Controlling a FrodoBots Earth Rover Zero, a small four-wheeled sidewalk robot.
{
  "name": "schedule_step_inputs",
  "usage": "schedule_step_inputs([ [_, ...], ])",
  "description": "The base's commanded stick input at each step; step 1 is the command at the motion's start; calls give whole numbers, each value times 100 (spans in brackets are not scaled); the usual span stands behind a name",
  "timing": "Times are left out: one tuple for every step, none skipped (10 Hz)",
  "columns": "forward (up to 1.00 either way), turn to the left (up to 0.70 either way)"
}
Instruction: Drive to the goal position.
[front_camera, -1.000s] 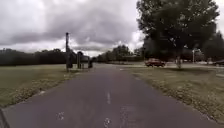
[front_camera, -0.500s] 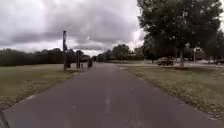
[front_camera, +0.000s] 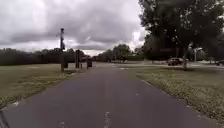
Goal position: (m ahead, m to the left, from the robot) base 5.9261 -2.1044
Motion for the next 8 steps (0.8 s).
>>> schedule_step_inputs([
  [70,0],
  [70,0],
  [70,0],
  [70,0],
  [70,0],
  [70,0],
  [70,0],
  [70,0],
])
